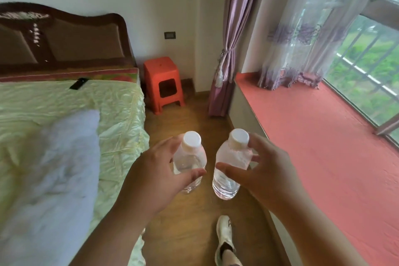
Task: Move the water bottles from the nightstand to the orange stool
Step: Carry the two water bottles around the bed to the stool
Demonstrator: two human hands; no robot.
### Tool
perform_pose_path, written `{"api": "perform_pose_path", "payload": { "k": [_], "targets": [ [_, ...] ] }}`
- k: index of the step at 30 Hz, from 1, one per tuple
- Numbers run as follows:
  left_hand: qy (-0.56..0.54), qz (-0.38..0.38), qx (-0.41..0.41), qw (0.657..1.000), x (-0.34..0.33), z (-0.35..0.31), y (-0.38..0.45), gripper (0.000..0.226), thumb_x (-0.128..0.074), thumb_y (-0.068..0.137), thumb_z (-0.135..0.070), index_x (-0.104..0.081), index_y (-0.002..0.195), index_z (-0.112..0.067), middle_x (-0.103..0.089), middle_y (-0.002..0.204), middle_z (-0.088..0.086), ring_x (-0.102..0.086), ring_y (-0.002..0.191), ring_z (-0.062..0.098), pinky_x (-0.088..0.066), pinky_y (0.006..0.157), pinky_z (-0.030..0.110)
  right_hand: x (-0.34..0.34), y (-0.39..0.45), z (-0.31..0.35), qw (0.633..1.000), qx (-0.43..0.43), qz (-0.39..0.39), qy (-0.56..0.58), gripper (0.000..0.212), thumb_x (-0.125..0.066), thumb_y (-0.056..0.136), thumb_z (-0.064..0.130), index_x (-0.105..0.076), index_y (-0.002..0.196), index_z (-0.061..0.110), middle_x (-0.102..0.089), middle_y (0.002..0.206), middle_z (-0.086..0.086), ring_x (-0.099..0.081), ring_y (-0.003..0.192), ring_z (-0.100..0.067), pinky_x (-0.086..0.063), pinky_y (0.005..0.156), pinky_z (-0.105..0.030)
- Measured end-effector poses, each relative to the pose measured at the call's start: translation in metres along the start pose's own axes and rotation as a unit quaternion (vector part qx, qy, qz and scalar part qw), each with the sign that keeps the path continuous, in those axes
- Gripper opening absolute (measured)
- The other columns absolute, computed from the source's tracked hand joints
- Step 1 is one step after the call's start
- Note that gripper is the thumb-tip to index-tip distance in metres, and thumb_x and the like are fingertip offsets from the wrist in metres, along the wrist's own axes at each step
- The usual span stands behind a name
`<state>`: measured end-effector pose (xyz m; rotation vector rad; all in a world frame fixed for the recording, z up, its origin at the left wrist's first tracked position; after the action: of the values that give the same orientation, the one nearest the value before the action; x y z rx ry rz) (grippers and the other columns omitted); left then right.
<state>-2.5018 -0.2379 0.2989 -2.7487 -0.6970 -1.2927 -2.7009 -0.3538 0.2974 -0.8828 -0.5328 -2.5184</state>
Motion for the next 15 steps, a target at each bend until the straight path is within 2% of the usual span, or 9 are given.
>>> {"api": "perform_pose_path", "payload": {
  "k": [5, 12, 15],
  "targets": [
    [0.012, -0.015, 0.034, 0.999, 0.002, 0.011, 0.048, 0.072, -0.082, 0.063, -0.062, -0.055, 0.128, -0.043, -0.061, 0.12, -0.026, -0.06, 0.103, 0.002, -0.053, 0.087, 0.031, -0.017, 0.068, -0.008, 0.999, 0.031, 0.011, 0.016, 0.067, -0.081, 0.058, 0.068, -0.061, 0.118, 0.045, -0.063, 0.113, 0.027, -0.063, 0.102, -0.003, -0.057, 0.086, -0.038],
    [0.011, -0.048, 0.052, 0.997, 0.0, 0.007, 0.147, 0.065, -0.084, 0.062, -0.06, -0.058, 0.12, -0.046, -0.061, 0.112, -0.032, -0.059, 0.098, -0.006, -0.052, 0.084, 0.023, -0.012, 0.185, -0.029, 0.998, 0.06, 0.023, 0.027, 0.068, -0.085, 0.06, 0.06, -0.062, 0.121, 0.042, -0.063, 0.112, 0.026, -0.062, 0.105, -0.006, -0.055, 0.087, -0.036],
    [0.002, -0.063, 0.062, 0.996, -0.004, 0.007, 0.189, 0.064, -0.084, 0.062, -0.061, -0.059, 0.119, -0.046, -0.062, 0.11, -0.033, -0.06, 0.098, -0.006, -0.053, 0.083, 0.025, -0.007, 0.23, -0.038, 0.996, 0.087, 0.011, 0.006, 0.066, -0.087, 0.062, 0.054, -0.062, 0.12, 0.039, -0.054, 0.108, 0.038, -0.055, 0.109, -0.003, -0.046, 0.088, -0.023]
  ]
}}
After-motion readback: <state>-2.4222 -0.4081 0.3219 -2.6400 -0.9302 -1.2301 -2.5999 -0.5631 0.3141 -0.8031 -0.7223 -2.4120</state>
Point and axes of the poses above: each hand's wrist, its own y-axis towards the middle knuckle, its own x-axis out of the back of the hand, z = x × y, the point moved 3 cm from there along y, towards the middle knuckle
